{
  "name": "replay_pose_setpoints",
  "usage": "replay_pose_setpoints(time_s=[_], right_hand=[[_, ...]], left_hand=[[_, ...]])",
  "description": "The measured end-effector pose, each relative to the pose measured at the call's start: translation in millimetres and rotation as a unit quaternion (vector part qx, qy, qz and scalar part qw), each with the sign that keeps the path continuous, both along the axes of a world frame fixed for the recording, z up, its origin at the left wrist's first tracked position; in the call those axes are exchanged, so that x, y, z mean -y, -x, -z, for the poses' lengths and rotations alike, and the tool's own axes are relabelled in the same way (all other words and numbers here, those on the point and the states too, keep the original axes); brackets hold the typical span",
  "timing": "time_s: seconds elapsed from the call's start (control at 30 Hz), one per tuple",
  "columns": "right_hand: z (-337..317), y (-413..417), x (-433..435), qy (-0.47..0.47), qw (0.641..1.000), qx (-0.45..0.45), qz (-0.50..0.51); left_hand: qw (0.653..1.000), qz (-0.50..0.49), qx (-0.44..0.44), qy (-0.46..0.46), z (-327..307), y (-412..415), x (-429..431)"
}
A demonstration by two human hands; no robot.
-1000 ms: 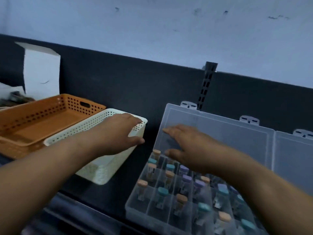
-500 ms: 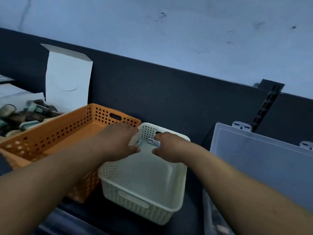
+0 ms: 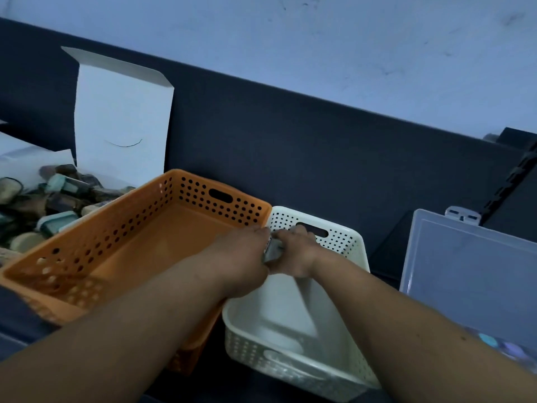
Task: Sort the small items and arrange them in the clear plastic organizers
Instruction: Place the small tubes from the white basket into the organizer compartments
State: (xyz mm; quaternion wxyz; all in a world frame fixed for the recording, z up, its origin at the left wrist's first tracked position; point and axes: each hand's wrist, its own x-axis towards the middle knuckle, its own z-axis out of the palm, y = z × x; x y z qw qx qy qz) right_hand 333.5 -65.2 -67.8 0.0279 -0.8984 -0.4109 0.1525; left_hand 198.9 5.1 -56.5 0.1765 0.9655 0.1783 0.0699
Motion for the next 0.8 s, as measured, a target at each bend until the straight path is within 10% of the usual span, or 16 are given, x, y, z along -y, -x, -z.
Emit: replay_pose_setpoints(time_s=[0.8], right_hand=[[-10.6,-3.4,27.4,-0.128,0.980,-0.148,0.015]], left_hand=[[0.998,-0.029,-0.060,-0.003,-11.2,8.1,8.2]])
